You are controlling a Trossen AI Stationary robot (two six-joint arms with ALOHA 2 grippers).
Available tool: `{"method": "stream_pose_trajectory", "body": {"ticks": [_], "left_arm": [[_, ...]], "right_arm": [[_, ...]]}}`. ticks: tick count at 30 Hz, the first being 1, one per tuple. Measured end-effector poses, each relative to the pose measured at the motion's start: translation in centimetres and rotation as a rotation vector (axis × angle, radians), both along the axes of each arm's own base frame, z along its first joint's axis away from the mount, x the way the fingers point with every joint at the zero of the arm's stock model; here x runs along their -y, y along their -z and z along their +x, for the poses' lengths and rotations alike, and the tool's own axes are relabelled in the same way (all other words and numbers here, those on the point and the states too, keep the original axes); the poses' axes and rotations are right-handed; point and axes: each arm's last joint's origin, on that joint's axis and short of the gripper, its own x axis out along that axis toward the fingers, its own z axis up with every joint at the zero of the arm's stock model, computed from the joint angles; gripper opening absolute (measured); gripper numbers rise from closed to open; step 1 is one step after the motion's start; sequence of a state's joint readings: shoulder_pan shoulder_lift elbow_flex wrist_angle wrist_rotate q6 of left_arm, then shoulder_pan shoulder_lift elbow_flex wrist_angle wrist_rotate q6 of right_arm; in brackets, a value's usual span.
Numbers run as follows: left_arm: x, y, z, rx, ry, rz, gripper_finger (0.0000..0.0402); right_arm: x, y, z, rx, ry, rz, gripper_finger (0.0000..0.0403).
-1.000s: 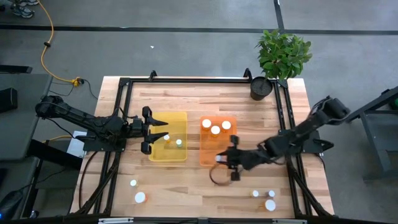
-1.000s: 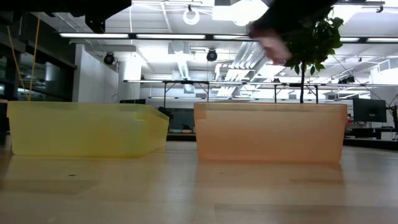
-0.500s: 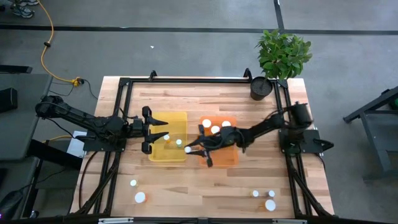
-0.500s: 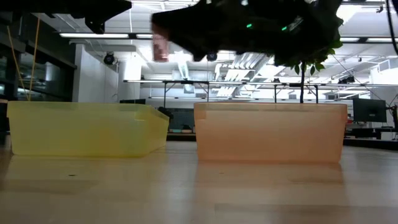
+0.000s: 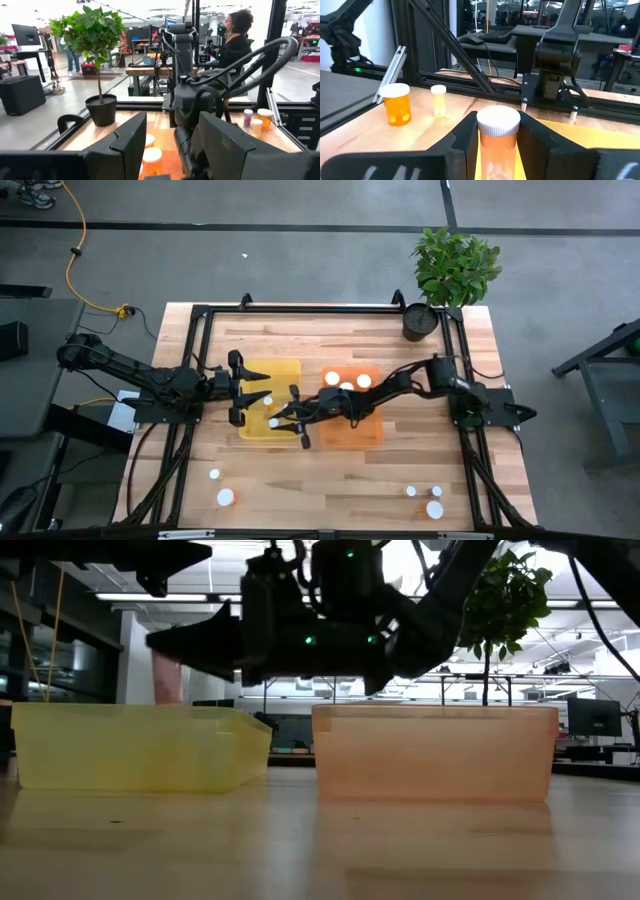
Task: Pick and place medicine bottles into bin by pill shape (circle, oval)
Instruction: Put the pink tablet bottle into the yellow bin
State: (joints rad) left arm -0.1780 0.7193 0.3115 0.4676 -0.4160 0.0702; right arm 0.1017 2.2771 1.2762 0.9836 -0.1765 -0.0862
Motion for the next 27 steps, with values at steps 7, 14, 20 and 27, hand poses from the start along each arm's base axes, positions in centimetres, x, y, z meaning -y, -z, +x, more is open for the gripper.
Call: {"method": "stream_pose_trajectory", "body": {"ticks": [7,14,20,27], "left_arm": [[0.0,0.0,0.0,0.003,0.001,-0.014,0.0169],[0.0,0.0,0.0,0.003,0.001,-0.014,0.0169],[0.0,0.0,0.0,0.003,0.001,-0.014,0.0169],[0.0,0.0,0.0,0.004,0.001,-0.014,0.0169]], "right_arm": [[0.1,0.6,0.3,-0.015,0.004,0.005,0.0094],[0.2,1.2,0.2,-0.082,0.008,0.015,0.0096],[0.3,1.6,0.2,-0.12,0.059,0.01,0.0132],[0.3,1.6,0.2,-0.128,0.061,0.009,0.0188]]}}
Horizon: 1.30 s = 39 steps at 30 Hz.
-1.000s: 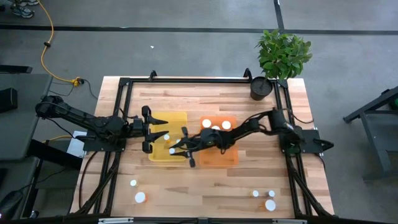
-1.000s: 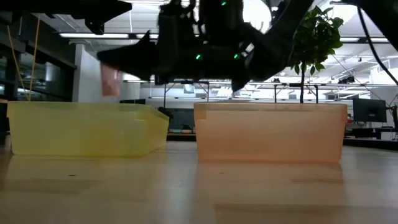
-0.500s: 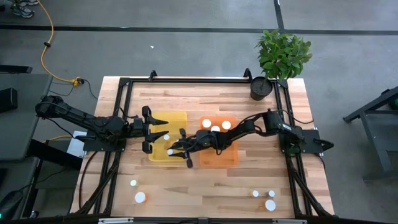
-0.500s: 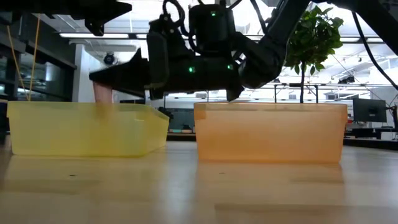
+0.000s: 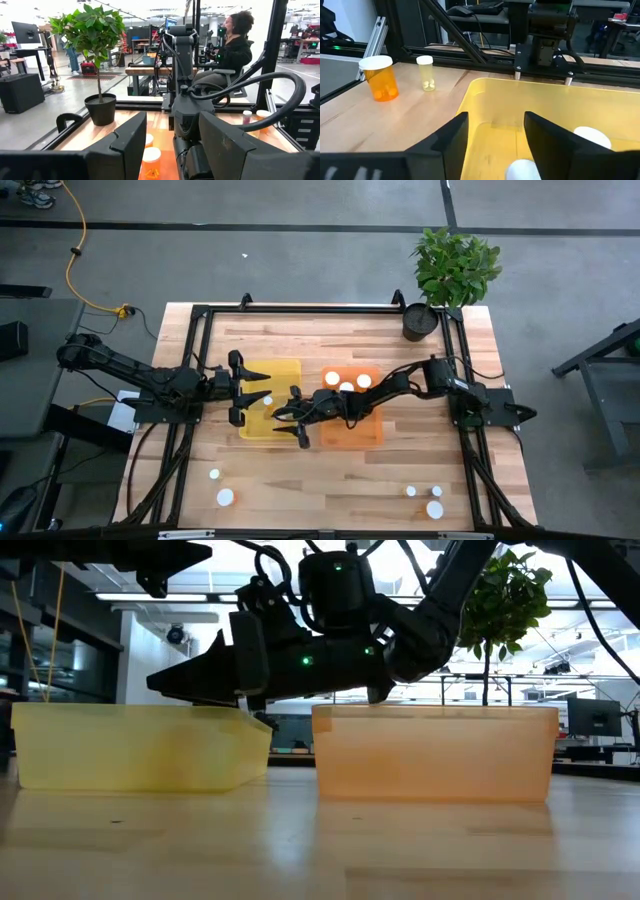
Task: Pick and place medicine bottles into bin by pill shape (circle, oval)
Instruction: Put the pink tablet bottle into the yellow bin, then put the yellow tablet bottle into the yellow bin
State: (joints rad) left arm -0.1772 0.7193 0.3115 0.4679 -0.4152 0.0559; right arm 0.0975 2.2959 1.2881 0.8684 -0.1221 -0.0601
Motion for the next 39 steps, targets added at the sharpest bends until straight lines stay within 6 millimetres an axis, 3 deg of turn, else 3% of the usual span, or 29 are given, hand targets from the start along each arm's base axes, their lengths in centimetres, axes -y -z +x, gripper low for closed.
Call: {"method": "stream_pose_trajectory", "body": {"ticks": [6,16,22,30,34,39], "left_arm": [[0.0,0.0,0.0,0.0,0.0,0.0,0.0169],[0.0,0.0,0.0,0.0,0.002,-0.001,0.0169],[0.0,-0.1,-0.1,0.004,0.006,-0.001,0.0169],[0.0,-0.3,-0.3,0.015,0.018,-0.002,0.0169],[0.1,-0.4,-0.3,0.019,0.039,0.022,0.0169],[0.1,-0.4,-0.3,0.023,0.039,0.023,0.0169]], "right_arm": [[0.0,-0.4,-0.1,-0.016,0.0,-0.005,0.0203],[0.1,-5.7,-2.0,-0.202,-0.032,-0.139,0.0204],[0.8,-7.5,-7.1,-0.197,0.012,-0.168,0.0204],[1.9,-9.9,-16.1,0.231,0.145,-0.071,0.0204],[2.2,-10.0,-18.3,0.332,0.149,-0.026,0.0204],[2.2,-9.9,-18.5,0.336,0.15,-0.008,0.0204]]}}
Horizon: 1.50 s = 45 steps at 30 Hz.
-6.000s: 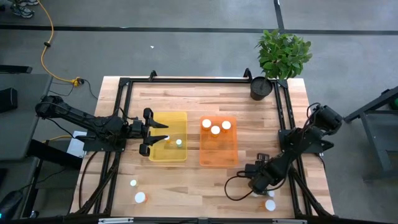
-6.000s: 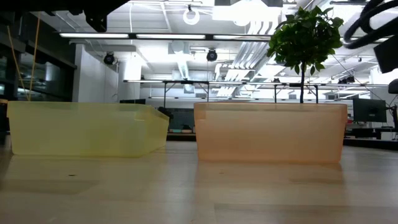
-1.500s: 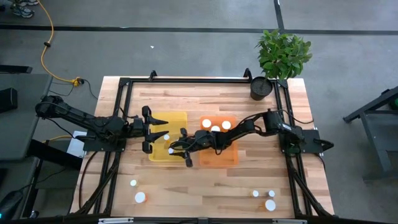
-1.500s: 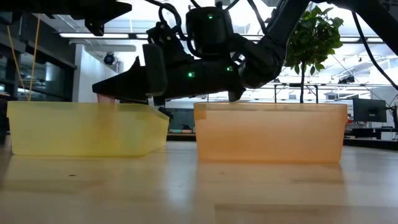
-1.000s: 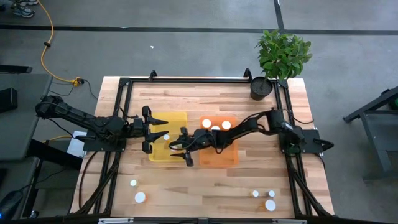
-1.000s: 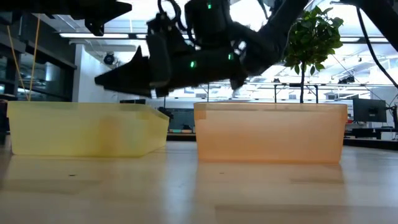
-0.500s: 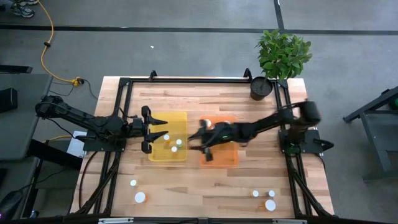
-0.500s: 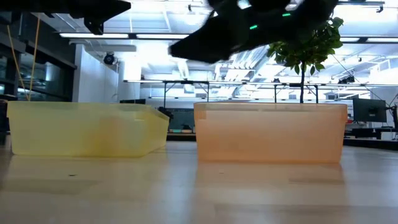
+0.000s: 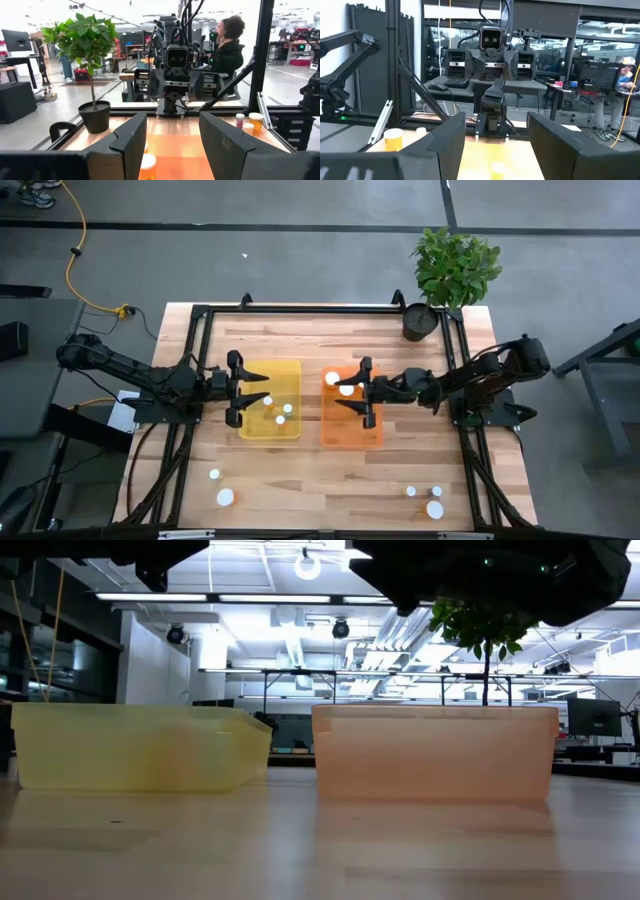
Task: Pick and place medicine bottles into bin by pill shape (circle, oval)
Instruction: Put the yellow tablet bottle into the yellow bin
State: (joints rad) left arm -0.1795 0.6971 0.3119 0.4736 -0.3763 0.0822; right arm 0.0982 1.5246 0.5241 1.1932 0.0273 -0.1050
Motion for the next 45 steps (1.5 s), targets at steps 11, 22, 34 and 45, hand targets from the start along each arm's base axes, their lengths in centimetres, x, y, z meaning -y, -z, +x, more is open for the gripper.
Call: {"method": "stream_pose_trajectory", "body": {"ticks": [11,22,34,45], "left_arm": [[0.1,0.2,0.2,-0.001,0.033,-0.076,0.0169],[3.8,-2.2,1.9,-0.208,0.371,-0.103,0.0202],[11.9,-3.1,1.4,-0.957,0.374,-0.128,0.0248],[16.7,1.3,-0.9,-1.266,0.294,-0.03,0.023]], "right_arm": [[0.0,-0.2,0.2,0.005,0.001,-0.005,0.0204],[0.0,-0.1,0.3,-0.011,0.001,-0.008,0.0204],[0.0,0.0,0.3,-0.02,0.001,-0.009,0.0204],[0.0,0.2,0.3,-0.038,0.001,-0.011,0.0204]]}}
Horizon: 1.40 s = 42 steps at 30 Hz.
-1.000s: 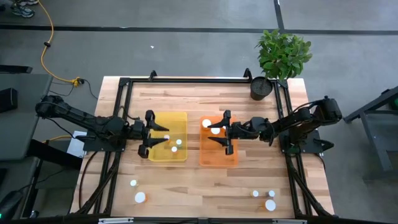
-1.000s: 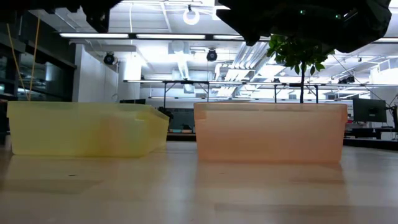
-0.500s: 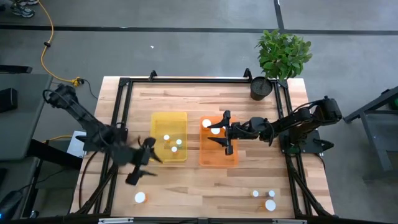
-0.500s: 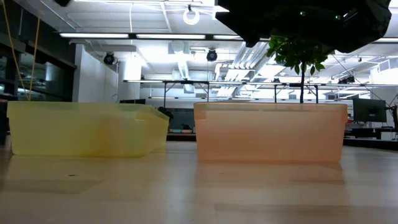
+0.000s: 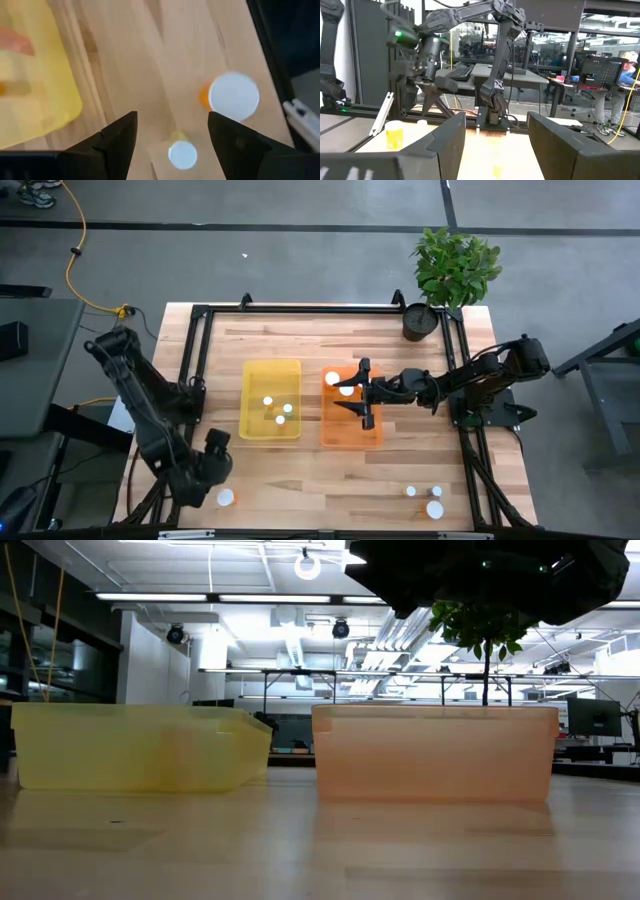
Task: Pick and place medicine bottles into bin by pill shape (circle, oval)
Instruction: Put the yellow tablet bottle into the yellow bin
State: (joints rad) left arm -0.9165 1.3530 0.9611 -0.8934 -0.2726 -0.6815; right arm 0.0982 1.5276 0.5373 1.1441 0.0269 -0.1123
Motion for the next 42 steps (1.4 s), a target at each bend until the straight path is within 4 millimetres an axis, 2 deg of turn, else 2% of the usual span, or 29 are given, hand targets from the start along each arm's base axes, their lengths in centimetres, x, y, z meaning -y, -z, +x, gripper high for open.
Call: {"method": "stream_pose_trajectory", "body": {"ticks": [10,22,42], "left_arm": [[2.0,2.9,-0.3,-0.11,0.017,0.065,0.0228],[2.0,4.7,-0.6,-0.226,0.029,0.176,0.0227],[2.2,5.0,-0.6,-0.257,0.052,0.175,0.0219]], "right_arm": [[0.0,0.1,0.0,-0.007,0.0,-0.001,0.0204],[0.0,0.1,0.0,-0.007,0.0,-0.001,0.0204],[0.0,0.1,0.0,-0.011,0.0,-0.001,0.0204]]}}
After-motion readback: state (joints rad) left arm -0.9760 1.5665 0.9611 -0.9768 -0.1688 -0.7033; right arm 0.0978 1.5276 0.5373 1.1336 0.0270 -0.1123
